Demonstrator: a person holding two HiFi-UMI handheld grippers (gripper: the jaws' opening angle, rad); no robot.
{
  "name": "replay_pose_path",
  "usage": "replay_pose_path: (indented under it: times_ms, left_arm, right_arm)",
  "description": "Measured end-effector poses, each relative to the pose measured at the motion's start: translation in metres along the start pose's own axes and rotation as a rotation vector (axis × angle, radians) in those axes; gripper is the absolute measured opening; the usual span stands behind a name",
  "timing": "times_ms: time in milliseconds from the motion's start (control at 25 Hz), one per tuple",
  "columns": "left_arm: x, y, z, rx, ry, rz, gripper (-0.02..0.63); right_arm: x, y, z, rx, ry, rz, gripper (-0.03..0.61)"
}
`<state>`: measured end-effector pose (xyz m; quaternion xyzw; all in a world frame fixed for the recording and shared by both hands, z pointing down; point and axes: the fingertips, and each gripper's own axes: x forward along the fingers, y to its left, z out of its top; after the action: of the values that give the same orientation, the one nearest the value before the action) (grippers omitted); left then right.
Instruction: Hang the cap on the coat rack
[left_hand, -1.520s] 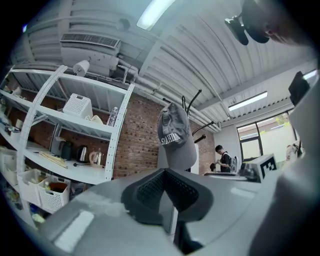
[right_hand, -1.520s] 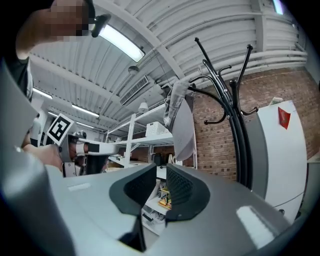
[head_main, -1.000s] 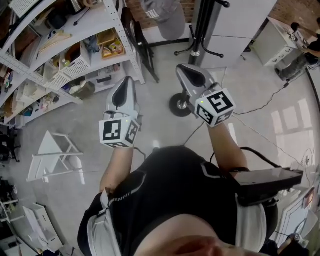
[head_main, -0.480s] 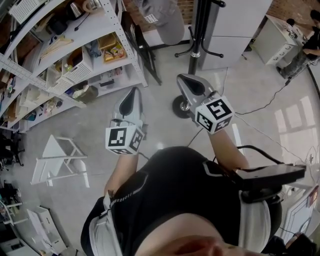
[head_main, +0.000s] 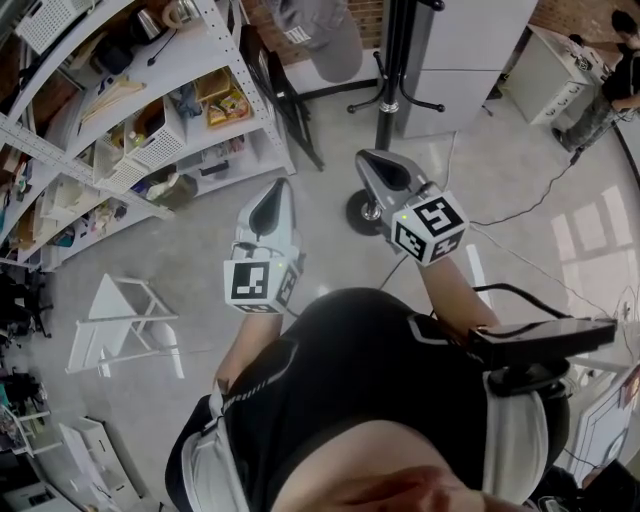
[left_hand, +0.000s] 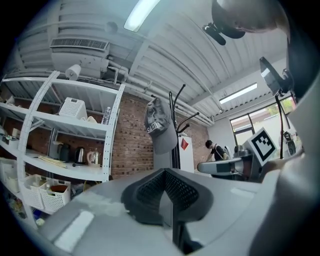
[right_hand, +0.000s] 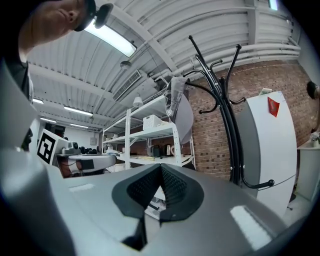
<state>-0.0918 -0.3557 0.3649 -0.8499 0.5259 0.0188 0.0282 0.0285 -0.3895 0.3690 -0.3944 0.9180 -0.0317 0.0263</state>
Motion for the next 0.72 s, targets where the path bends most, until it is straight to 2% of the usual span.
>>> replay_pose_path:
  times_ms: [720]
  left_arm:
    - [0.018, 0.007, -0.003, -0.051, -0.001, 0.004, 0.0]
  right_arm:
    - [0.011, -0.015, -0.007, 0.025, 0.012, -0.001, 0.008]
